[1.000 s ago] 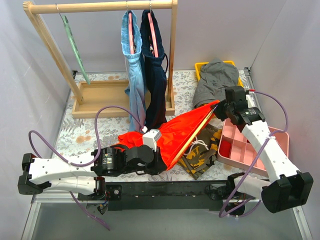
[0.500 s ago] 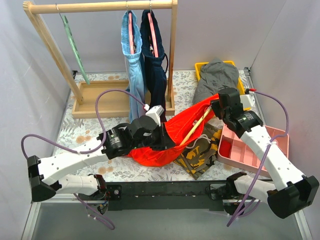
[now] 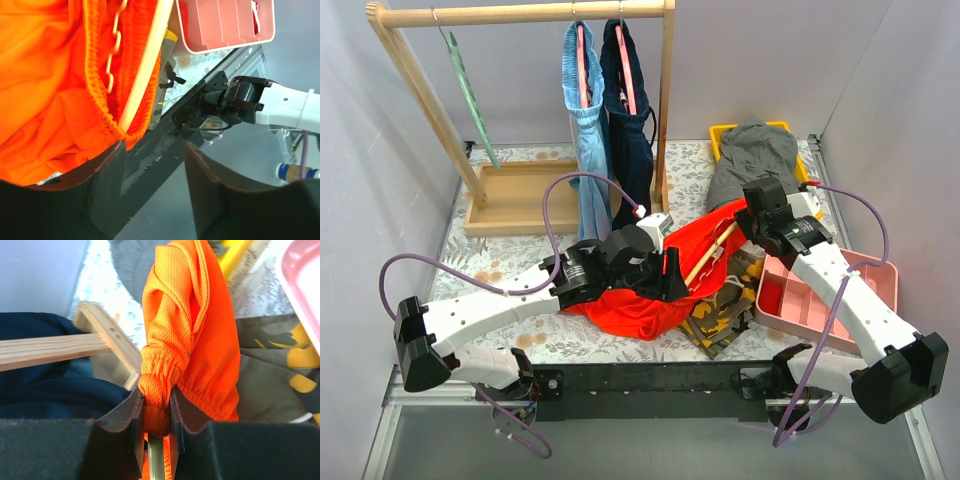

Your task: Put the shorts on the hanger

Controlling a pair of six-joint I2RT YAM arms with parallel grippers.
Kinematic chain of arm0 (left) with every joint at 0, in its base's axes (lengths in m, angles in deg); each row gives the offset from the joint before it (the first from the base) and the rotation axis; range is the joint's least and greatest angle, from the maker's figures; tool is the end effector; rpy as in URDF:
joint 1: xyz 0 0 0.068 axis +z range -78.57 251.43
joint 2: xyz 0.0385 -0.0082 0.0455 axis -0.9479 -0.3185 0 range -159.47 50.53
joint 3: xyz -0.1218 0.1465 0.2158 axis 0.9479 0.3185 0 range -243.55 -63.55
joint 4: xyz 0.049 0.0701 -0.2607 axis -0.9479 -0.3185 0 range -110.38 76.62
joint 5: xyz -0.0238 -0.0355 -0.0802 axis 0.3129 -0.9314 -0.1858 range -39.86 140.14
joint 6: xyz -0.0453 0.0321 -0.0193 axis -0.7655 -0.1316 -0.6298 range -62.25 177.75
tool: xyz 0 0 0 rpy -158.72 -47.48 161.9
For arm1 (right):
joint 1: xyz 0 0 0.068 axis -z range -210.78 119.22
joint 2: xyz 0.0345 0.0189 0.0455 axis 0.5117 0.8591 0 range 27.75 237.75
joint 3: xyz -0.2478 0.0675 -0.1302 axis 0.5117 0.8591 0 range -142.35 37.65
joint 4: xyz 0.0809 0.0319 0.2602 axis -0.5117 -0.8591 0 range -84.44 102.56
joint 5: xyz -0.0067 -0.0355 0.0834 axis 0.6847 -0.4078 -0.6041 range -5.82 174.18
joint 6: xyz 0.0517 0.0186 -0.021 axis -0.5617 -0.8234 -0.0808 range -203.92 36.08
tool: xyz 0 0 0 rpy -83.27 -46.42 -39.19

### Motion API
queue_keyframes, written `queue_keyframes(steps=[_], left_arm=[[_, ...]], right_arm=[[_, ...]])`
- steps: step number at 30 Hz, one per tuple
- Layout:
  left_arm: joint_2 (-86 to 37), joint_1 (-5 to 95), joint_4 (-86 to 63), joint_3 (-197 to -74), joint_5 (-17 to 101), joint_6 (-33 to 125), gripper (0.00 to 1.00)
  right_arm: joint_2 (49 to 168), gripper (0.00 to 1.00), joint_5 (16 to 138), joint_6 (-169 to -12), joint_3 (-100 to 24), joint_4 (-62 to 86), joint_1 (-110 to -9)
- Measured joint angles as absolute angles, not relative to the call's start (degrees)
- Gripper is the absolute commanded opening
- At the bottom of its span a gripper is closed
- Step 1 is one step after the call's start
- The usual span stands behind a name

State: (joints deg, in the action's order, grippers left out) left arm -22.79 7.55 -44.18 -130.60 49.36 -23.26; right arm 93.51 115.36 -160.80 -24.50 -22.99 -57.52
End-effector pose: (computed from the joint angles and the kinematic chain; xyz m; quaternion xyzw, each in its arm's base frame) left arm 0.1301 -0.2666 0.3424 -0.1304 0.8857 -0.4267 0.1286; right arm 0.2357 0.0940 0.3422 0.4731 0.7392 0.1749 0.4464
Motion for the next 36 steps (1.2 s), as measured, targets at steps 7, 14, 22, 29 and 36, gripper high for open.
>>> queue_keyframes(steps=[7,14,22,29,36], left_arm=[[-22.04,7.20,-43.46,-130.09,49.97,-15.02,0.67],[-11.70,0.82,-42.70,-115.62,59.50,-10.93,0.72],[-14.41,-6.54,-32.10,-109.59,71.39,-5.86,0.74],[-18.28,-6.54,-16.80,-104.00,74.23,-0.18,0.72],[-19.77,-6.54,-7.01,-100.22,72.81,2.42,0.67]], right_arm=[[95.24,0.01,114.09,-161.74,-24.53,-25.43,-57.41],[96.09,0.01,112.17,-161.81,-24.53,-25.50,-56.80],[97.99,0.01,109.37,-161.85,-24.53,-26.00,-56.49],[97.99,0.01,107.47,-162.01,-24.90,-28.08,-55.18],[97.99,0.01,106.09,-162.01,-24.92,-28.12,-54.83]])
